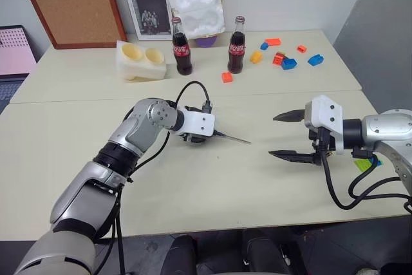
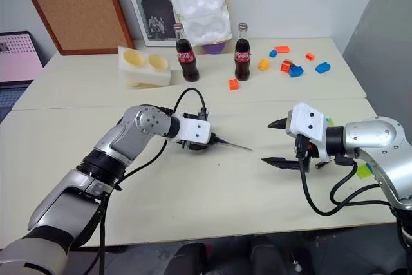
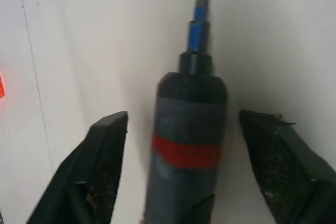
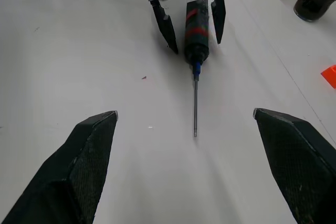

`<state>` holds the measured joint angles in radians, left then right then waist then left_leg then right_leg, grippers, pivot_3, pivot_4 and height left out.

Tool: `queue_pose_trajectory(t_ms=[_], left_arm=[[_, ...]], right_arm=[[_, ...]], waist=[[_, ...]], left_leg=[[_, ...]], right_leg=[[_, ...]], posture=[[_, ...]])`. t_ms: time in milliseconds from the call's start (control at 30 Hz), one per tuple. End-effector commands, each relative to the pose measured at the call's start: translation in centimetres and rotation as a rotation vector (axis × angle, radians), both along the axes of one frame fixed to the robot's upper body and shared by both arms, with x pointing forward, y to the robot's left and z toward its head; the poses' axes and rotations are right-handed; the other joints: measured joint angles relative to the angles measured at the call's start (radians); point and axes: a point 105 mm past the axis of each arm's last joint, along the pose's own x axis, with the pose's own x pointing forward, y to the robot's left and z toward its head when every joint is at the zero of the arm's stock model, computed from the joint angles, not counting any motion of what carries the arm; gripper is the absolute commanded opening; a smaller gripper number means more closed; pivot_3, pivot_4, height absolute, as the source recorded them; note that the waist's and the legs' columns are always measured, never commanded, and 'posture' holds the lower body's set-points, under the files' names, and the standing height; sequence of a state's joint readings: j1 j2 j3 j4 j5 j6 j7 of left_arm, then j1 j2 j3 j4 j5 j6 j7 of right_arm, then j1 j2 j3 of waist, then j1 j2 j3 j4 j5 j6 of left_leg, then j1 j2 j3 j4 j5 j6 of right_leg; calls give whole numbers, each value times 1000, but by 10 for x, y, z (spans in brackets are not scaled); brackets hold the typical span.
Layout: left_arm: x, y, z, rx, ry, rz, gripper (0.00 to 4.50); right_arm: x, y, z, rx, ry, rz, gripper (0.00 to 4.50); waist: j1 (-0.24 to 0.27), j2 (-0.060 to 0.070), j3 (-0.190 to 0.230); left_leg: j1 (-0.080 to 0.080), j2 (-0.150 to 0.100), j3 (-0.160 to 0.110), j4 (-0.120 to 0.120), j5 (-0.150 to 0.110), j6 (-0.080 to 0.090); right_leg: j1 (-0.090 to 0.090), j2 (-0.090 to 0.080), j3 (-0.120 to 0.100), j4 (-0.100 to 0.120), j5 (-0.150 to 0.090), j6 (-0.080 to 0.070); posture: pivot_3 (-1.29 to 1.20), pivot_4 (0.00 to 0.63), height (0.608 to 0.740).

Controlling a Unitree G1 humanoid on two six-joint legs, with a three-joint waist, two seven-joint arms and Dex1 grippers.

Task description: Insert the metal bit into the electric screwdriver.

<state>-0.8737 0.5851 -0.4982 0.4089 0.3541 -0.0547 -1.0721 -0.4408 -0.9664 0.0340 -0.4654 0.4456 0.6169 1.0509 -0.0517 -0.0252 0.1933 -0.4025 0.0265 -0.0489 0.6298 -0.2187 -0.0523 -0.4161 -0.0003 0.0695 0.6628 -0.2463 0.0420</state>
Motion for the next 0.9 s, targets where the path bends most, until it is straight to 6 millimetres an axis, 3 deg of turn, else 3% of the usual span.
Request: queue_pose_trajectory(t_ms=[33,233,400,567,733,900], left_arm=[[-9,0,-20,4,87,0,4355],[-6,5,36,-329,67,102,4457],[-16,57,80,-593,84,291,4457],[-65,143,65,-624,96,597,4457],[-90,160,55,-667,135,675,4457],[-98,158,56,-741,160,660,4457]], right_arm=[[-1,-1,6,-6,-40,2,4356],[3,-8,6,-15,-57,-37,4356],[2,-19,5,0,-72,-86,4356],[0,-45,3,28,-68,-199,4356],[-1,-45,3,59,-58,-215,4356],[-2,-33,0,77,-20,-165,4356]], waist=[[0,0,0],[0,-1,0],[-4,-2,1],[-12,-2,1],[3,-5,3],[19,-5,3]], left_leg=[[1,0,0,0,0,0],[1,0,0,0,0,0],[1,1,-1,0,0,0],[2,1,-1,0,0,0],[2,2,-1,0,0,0],[5,2,-2,3,0,-1]], right_leg=[[1,0,0,0,0,0],[2,0,0,0,0,0],[1,1,-1,1,0,0],[2,0,0,0,0,0],[1,0,-2,2,0,-1],[5,-1,-2,0,-2,-8]], posture=[[0,150,740],[0,150,740],[0,150,740],[0,150,740],[0,150,740],[0,150,740]])
